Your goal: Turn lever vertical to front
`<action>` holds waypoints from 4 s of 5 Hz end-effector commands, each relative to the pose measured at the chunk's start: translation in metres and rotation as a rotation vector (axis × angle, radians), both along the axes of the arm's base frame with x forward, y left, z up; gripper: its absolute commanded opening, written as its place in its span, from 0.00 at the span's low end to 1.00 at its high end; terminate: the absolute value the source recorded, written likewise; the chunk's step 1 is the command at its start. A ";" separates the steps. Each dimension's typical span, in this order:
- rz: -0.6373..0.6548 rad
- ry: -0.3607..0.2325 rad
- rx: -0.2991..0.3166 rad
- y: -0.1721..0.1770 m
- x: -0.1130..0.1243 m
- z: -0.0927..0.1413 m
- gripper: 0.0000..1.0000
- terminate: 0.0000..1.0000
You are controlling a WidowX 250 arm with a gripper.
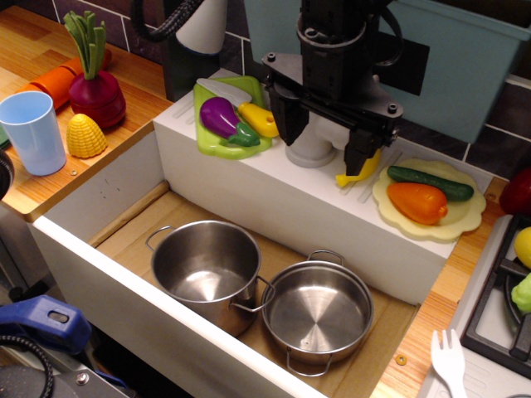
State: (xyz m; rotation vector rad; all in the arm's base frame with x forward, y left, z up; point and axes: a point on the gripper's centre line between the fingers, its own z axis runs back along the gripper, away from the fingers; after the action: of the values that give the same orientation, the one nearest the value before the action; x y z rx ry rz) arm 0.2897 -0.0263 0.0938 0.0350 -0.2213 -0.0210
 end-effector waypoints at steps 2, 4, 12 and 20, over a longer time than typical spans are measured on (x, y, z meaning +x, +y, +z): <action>-0.008 -0.076 0.047 0.000 0.010 0.004 1.00 0.00; -0.041 -0.222 0.104 -0.001 0.042 0.018 1.00 0.00; 0.003 -0.225 -0.003 -0.017 0.063 0.013 0.00 0.00; 0.236 -0.055 -0.221 0.000 -0.012 -0.051 1.00 0.00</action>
State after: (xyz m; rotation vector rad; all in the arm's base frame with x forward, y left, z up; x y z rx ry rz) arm 0.2696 -0.0274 0.0337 -0.1510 -0.2372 0.2419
